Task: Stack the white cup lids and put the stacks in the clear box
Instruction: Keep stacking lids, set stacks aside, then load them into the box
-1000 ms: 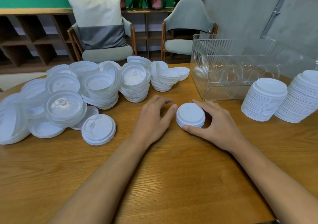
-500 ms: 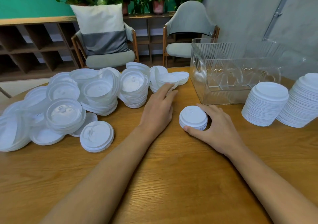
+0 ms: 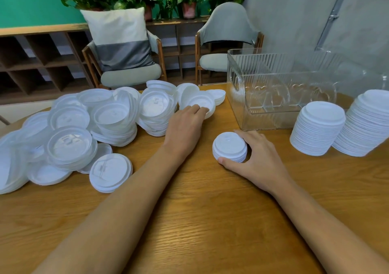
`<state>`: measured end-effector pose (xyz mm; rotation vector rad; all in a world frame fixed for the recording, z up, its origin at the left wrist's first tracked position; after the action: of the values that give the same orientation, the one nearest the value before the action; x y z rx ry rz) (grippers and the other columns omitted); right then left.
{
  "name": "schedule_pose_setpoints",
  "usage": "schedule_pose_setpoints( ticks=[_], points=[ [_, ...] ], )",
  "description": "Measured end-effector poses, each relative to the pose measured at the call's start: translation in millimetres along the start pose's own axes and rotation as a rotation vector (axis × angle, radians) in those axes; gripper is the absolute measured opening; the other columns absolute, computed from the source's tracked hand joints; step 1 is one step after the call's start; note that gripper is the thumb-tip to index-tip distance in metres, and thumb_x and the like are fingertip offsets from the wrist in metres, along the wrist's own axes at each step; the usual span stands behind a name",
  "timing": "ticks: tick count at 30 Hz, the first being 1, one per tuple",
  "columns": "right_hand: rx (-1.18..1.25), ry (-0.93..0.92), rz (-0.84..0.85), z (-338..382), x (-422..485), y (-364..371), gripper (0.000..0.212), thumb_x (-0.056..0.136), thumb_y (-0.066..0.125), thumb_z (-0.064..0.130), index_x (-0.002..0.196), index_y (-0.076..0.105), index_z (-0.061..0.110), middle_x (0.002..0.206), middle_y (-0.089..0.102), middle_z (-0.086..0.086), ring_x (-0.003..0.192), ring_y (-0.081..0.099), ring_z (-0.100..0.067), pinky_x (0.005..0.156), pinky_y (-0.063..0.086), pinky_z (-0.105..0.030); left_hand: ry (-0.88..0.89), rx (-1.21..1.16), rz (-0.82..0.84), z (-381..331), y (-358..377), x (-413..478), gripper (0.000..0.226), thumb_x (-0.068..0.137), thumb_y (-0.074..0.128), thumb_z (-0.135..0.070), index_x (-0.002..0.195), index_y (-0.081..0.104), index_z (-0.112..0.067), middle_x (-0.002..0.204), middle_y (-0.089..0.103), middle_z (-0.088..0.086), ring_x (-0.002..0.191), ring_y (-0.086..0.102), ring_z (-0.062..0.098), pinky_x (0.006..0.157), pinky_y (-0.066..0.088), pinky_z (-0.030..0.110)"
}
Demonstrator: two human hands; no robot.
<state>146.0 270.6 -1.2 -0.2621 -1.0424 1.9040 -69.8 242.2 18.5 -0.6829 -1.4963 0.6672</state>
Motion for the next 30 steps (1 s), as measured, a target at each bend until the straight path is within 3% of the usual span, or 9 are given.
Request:
schedule_pose_setpoints(
  ticks=[6, 12, 15, 18, 20, 22, 25, 28, 30],
  points=[
    [0.005, -0.001, 0.009, 4.1, -3.8, -1.7, 0.082, 0.074, 0.084, 0.063, 0.144, 0.053, 0.034, 0.128, 0.053, 0.013, 0.125, 0.044, -0.008, 0.098, 0.034, -0.027, 0.038, -0.110, -0.035, -4.6, -34.0, -49.8, 0.025, 0.088, 0.075, 0.003, 0.111, 0.076, -0.006, 0.095, 0.072, 0.010, 0.080, 0.068, 0.031, 0.060, 0.054, 0.046],
    [-0.009, -0.024, 0.068, 7.6, -7.9, -1.2, 0.095, 0.073, 0.082, 0.068, 0.155, 0.044, 0.037, 0.143, 0.050, 0.017, 0.142, 0.038, -0.010, 0.115, 0.035, -0.037, -0.118, -0.332, -0.065, -10.9, -59.9, -76.6, 0.027, 0.090, 0.080, -0.008, 0.116, 0.074, -0.014, 0.101, 0.070, -0.002, 0.090, 0.067, 0.012, 0.075, 0.058, 0.036],
    [-0.020, -0.072, 0.089, 10.7, -9.5, -2.4, 0.093, 0.074, 0.084, 0.063, 0.154, 0.042, 0.041, 0.140, 0.047, 0.024, 0.134, 0.036, -0.001, 0.108, 0.028, -0.024, -0.284, -0.521, -0.114, -13.9, -63.5, -74.3, 0.029, 0.091, 0.081, -0.014, 0.119, 0.074, -0.015, 0.101, 0.071, -0.007, 0.091, 0.066, 0.007, 0.079, 0.058, 0.027],
    [-0.016, -0.098, 0.090, 10.6, -8.5, -3.0, 0.092, 0.075, 0.085, 0.059, 0.154, 0.041, 0.042, 0.138, 0.044, 0.027, 0.118, 0.024, 0.015, 0.096, 0.018, -0.003, -0.551, -0.803, -0.095, -10.4, -67.2, -71.7, 0.031, 0.095, 0.075, -0.015, 0.125, 0.073, -0.023, 0.111, 0.073, -0.013, 0.104, 0.068, 0.005, 0.081, 0.056, 0.017],
    [-0.016, -0.099, 0.104, 11.3, -7.8, -2.4, 0.091, 0.076, 0.085, 0.058, 0.154, 0.040, 0.042, 0.136, 0.041, 0.029, 0.112, 0.018, 0.020, 0.093, 0.019, -0.002, -0.671, -1.016, -0.037, -9.1, -66.0, -69.6, 0.037, 0.097, 0.070, -0.011, 0.131, 0.070, -0.026, 0.117, 0.073, -0.011, 0.103, 0.072, 0.006, 0.089, 0.060, 0.026],
    [-0.016, -0.095, 0.109, 12.2, -7.8, -2.8, 0.093, 0.075, 0.084, 0.060, 0.154, 0.039, 0.043, 0.138, 0.042, 0.029, 0.117, 0.022, 0.017, 0.102, 0.027, -0.019, -0.750, -1.163, 0.055, -11.9, -61.9, -69.9, 0.044, 0.098, 0.067, -0.007, 0.136, 0.068, -0.028, 0.113, 0.070, -0.006, 0.095, 0.075, 0.010, 0.094, 0.062, 0.043],
    [0.002, -0.100, 0.110, 12.2, -7.9, -3.2, 0.097, 0.073, 0.084, 0.063, 0.155, 0.034, 0.049, 0.139, 0.048, 0.027, 0.129, 0.037, 0.003, 0.106, 0.033, -0.029, -0.714, -1.117, 0.143, -17.7, -53.0, -72.0, 0.043, 0.097, 0.071, -0.013, 0.134, 0.069, -0.033, 0.085, 0.065, -0.013, 0.083, 0.074, 0.016, 0.094, 0.061, 0.048],
    [0.015, -0.151, 0.104, 9.6, -7.6, -1.1, 0.094, 0.074, 0.084, 0.063, 0.154, 0.037, 0.049, 0.142, 0.051, 0.028, 0.131, 0.043, 0.001, 0.104, 0.035, -0.024, -0.578, -0.838, 0.166, -23.2, -51.6, -74.3, 0.036, 0.093, 0.077, -0.035, 0.128, 0.071, -0.034, 0.077, 0.065, -0.010, 0.073, 0.065, 0.005, 0.078, 0.051, 0.016],
    [0.014, -0.175, 0.102, 8.2, -7.4, -0.1, 0.090, 0.075, 0.083, 0.065, 0.153, 0.042, 0.047, 0.142, 0.052, 0.028, 0.129, 0.044, 0.003, 0.101, 0.033, -0.016, -0.518, -0.742, 0.194, -25.1, -51.8, -75.3, 0.035, 0.089, 0.079, -0.046, 0.120, 0.073, -0.032, 0.071, 0.067, -0.006, 0.068, 0.062, 0.006, 0.068, 0.043, 0.012]
  ],
)
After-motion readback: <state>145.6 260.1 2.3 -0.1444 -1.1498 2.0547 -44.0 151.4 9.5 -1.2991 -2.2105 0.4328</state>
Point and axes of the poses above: each hand's wrist, its own x-axis towards the middle knuckle, its own y-axis out of the palm, z = x × y, the point moved 2 cm from there along x, towards the middle knuckle
